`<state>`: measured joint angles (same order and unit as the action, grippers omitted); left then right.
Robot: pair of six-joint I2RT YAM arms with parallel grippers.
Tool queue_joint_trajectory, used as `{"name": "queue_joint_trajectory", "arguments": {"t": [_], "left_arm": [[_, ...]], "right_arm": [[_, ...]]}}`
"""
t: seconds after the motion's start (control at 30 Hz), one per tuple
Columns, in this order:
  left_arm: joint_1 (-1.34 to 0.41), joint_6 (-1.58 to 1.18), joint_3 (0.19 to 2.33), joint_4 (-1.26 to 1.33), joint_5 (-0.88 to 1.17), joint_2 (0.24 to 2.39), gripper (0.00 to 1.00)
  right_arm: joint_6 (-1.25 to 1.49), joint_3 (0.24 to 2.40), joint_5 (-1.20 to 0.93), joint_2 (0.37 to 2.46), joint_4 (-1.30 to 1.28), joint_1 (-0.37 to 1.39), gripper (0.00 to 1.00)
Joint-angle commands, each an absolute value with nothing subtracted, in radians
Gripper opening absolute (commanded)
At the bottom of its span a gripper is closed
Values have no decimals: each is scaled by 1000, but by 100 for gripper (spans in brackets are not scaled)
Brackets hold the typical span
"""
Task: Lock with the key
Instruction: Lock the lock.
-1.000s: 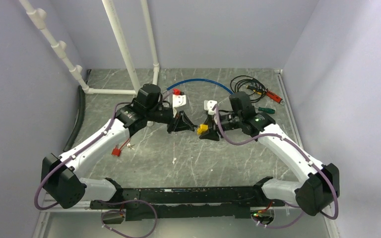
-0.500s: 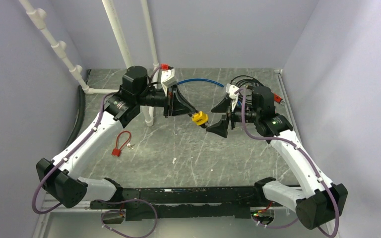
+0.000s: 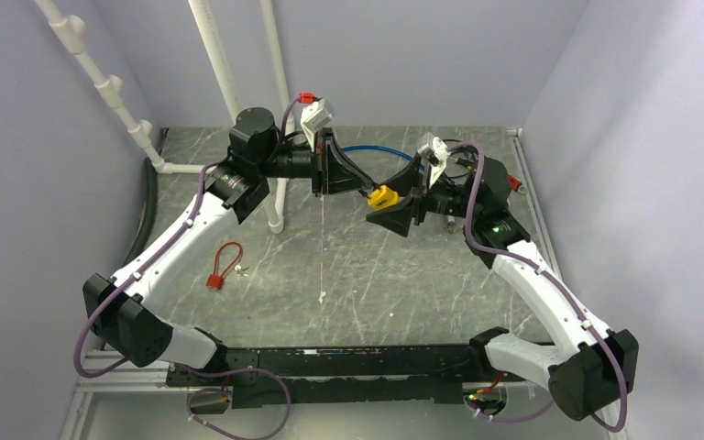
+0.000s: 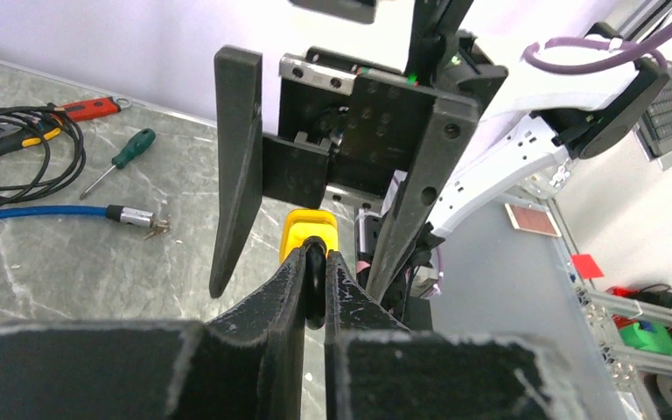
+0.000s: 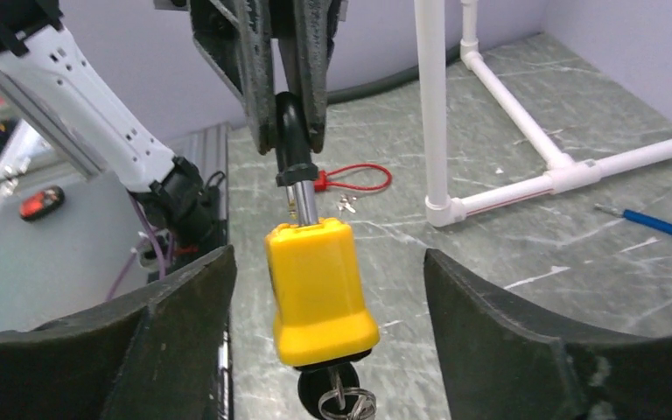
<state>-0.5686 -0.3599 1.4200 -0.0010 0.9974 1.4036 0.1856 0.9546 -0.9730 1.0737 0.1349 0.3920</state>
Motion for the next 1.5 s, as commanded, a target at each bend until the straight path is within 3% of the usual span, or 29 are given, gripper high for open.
{"name": "queue_joint_trajectory", "arguments": {"t": [0.0, 0.1, 0.33, 0.4, 0.53, 0.63, 0.9, 1.1, 1.33, 1.47], "left_arm": [[-559, -469, 1467, 144, 973, 1395, 0], [-550, -487, 1463, 169, 974, 1401, 0], [-545, -424, 1424, 101, 1032, 1387, 0], [-545, -337, 1439, -3, 1070, 1384, 7], [-542, -147, 1472, -224, 1117, 1363, 50], [-540, 3, 1494, -374, 1123, 1347, 61], [-560, 248, 1606, -618, 1070, 1406, 53], [-586, 281, 1628, -655, 1051, 1433, 46], [-616, 284, 1616, -672, 1006, 1450, 45], [-623, 287, 1615, -669, 984, 1459, 26]], "right_arm": [[412, 918, -980, 1095, 363, 394, 76], [466, 912, -981, 1101, 388, 394, 66], [377, 993, -1037, 1116, 281, 394, 0], [305, 1017, -1048, 1110, 206, 394, 0], [86, 1063, -1072, 1104, -17, 394, 0], [-35, 1089, -1083, 1106, -141, 394, 0], [-220, 1160, -1074, 1153, -382, 415, 0], [-202, 1169, -1045, 1165, -378, 429, 0], [-196, 1171, -1032, 1172, -365, 444, 0], [-205, 1182, -1022, 1181, -379, 459, 0]]}}
